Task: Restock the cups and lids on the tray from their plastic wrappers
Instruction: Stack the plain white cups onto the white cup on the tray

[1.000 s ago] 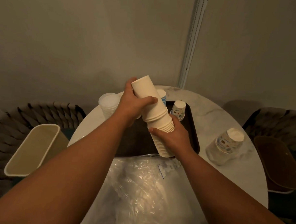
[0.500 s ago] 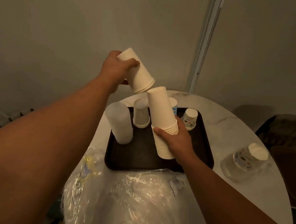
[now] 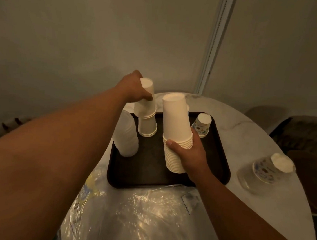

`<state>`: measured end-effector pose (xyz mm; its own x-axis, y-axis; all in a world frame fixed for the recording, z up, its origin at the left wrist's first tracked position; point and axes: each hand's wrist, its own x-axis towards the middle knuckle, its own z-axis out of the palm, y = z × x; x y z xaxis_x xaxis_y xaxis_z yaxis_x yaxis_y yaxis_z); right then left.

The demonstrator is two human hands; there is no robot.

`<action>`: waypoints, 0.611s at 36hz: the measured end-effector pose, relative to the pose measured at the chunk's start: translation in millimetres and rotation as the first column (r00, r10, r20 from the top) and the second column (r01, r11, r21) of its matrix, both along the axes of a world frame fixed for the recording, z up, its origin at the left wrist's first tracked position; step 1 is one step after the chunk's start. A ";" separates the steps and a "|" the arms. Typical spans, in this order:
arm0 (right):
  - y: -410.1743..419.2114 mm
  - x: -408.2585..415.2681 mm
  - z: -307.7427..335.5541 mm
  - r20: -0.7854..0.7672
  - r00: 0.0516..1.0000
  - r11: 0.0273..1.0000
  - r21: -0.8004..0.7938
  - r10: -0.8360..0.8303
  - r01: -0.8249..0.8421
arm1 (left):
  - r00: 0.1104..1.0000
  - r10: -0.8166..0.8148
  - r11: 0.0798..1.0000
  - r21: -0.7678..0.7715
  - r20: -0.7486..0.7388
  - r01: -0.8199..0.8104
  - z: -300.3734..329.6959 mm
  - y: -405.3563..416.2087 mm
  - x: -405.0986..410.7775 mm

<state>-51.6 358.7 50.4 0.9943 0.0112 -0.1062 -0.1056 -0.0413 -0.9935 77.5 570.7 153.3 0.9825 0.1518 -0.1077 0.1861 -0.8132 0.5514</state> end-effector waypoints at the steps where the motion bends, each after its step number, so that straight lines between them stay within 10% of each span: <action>1: -0.5 0.6 -0.8 0.000 1.000 1.000 0.004 -0.001 0.001 | 0.999 -0.015 0.999 0.041 -0.029 0.017 -0.3 -1.3 0.1; 22: -11.9 -2.8 -13.4 -0.045 0.999 0.999 0.043 -0.008 0.010 | 0.932 -0.183 0.792 0.514 -0.313 0.328 -11.3 -19.6 -0.7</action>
<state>-54.5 346.8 37.0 0.9887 0.0080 -0.1498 -0.1499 0.0027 -0.9887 76.9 551.1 142.0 0.9490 0.0030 -0.3152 -0.0088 -0.9993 -0.0360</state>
